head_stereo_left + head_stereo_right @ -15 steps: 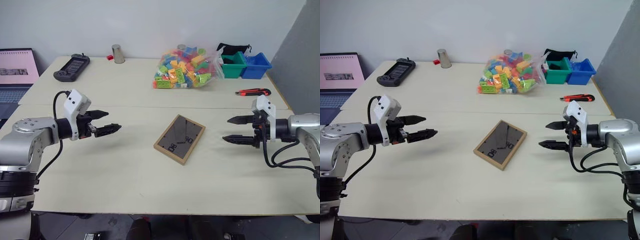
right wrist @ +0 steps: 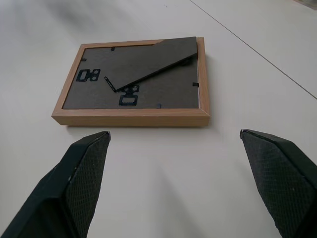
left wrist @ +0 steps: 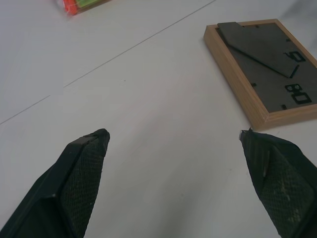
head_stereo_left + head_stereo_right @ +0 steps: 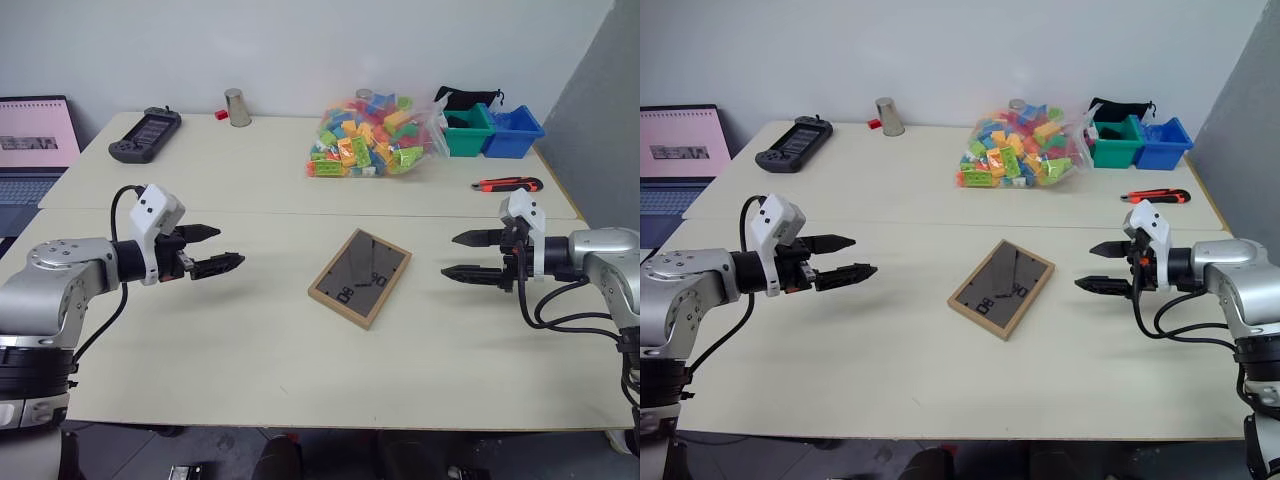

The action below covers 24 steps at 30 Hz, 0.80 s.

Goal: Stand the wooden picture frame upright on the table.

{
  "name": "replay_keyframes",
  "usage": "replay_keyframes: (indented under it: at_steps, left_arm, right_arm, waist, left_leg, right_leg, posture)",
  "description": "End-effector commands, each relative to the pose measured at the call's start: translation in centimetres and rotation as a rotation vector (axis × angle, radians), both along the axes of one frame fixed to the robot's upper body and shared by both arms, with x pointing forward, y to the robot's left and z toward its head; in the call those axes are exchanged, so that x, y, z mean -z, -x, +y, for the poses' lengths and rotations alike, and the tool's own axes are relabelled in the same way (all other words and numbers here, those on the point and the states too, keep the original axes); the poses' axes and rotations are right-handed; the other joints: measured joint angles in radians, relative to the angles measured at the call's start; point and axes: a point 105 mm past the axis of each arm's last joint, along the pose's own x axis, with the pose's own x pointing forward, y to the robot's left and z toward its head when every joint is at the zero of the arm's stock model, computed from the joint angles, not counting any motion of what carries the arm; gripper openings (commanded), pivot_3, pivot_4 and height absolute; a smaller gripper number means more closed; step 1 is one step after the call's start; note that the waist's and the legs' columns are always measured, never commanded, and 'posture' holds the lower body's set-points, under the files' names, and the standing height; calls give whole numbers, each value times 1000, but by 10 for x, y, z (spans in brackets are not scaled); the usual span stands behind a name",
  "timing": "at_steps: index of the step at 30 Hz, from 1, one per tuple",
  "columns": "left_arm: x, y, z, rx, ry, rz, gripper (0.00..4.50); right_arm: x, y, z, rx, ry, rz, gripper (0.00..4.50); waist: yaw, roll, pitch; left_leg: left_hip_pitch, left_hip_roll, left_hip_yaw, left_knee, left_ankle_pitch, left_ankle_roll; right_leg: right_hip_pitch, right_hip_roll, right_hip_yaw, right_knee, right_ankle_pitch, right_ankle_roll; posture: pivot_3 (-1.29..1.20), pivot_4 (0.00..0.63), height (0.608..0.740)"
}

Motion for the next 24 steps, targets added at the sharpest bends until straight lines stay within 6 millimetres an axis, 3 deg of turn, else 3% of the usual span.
replay_keyframes:
  at_steps: [1, 6, 7, 11, 15, 19, 24]
  left_arm:
    - [-6, 1, -3, 12, -22, -37, 4500]
    - [5, -3, -15, 40, -23, -45, 4500]
    - [7, -4, -18, 46, -25, -48, 4142]
    - [14, -13, -31, 58, 0, -63, 3503]
    - [37, -27, -50, 88, -59, -93, 2642]
    - [47, -36, -67, 119, -47, -110, 1649]
    - [63, -44, -93, 164, -48, -111, 678]
  right_arm:
    - [-8, -1, -1, 12, 1, -44, 4449]
    - [2, -8, -4, 76, 5, -66, 4449]
    - [4, -9, -4, 83, 12, -70, 4087]
    - [16, -12, -3, 117, 39, -64, 3381]
    - [33, -18, 4, 160, 58, -55, 2399]
    - [46, -24, 11, 192, 70, -59, 1304]
    - [60, -32, 25, 224, 61, -61, 254]
  waist:
    - [0, 0, 0]
    - [0, 0, 0]
    - [0, 0, 0]
    - [1, 0, 0]
    - [2, 0, 0]
    - [1, 0, 0]
    - [2, 0, 0]
  left_leg:
    - [0, 0, 0, 0, 0, 0]
    - [0, 0, 0, 0, 0, 0]
    - [0, 0, 0, 0, 0, 0]
    - [0, 0, 0, 1, 0, 0]
    - [1, 0, 0, 1, 0, 0]
    - [0, 0, 0, 2, 0, 0]
    - [1, -1, 0, 2, 0, 0]
  right_leg:
    - [0, 0, 0, 0, 0, 0]
    - [0, 0, 0, 0, 0, 0]
    - [0, 0, 0, 0, 0, 0]
    - [0, 0, 0, 1, 0, 0]
    - [1, 0, 0, 2, 0, 0]
    - [0, 0, 1, 3, 0, 0]
    - [0, 0, 0, 4, 0, 0]
  posture:
    - [0, 150, 740]
    - [0, 150, 740]
    - [0, 150, 740]
    - [0, 150, 740]
    - [0, 150, 740]
    - [0, 150, 740]
    - [0, 150, 740]
